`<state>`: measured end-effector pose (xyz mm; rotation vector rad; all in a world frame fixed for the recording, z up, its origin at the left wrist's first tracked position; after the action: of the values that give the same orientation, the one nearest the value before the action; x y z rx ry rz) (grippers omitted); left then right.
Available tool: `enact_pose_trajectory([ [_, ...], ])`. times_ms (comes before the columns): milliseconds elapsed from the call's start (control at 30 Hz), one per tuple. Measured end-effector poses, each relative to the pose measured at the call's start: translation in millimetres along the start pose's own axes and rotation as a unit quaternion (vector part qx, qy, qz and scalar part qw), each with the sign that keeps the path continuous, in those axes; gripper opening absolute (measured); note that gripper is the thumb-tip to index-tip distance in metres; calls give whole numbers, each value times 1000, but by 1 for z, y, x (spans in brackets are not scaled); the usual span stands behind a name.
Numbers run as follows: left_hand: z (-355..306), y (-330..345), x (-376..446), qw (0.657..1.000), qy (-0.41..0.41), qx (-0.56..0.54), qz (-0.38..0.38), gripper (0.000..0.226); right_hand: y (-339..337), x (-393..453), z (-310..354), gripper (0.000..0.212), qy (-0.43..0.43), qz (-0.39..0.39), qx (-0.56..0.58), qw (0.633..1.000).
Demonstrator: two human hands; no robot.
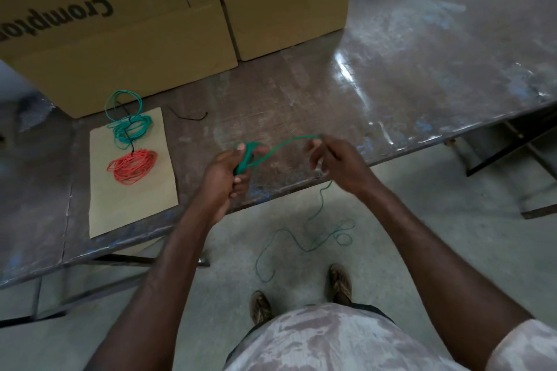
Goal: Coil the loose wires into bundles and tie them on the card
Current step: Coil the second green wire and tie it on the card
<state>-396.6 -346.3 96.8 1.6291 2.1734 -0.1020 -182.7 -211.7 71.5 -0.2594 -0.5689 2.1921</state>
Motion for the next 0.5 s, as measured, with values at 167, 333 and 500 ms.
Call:
enact_pose_trajectory([
  [167, 16, 39, -26, 971, -90, -78, 207, 54, -21, 22, 2, 25, -40, -4, -211, 977],
  [333, -19, 67, -37, 931, -8, -249, 266, 60, 15, 14, 2, 32, -29, 60, -195, 978],
  [500, -59, 65, -29, 904, 108, -343, 230, 61, 73, -23, 9, 58, -18, 163, -186, 969],
])
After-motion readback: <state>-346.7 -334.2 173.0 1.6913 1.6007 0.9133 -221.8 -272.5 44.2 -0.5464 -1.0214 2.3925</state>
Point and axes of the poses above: each hand's wrist, its own x-axis towards the middle knuckle, its own y-axis out of the palm, z = x × y, the point moved 4 cm from there along x, towards the middle knuckle, and after that the axes turned 3 degrees about z, right-handed, at the moved point
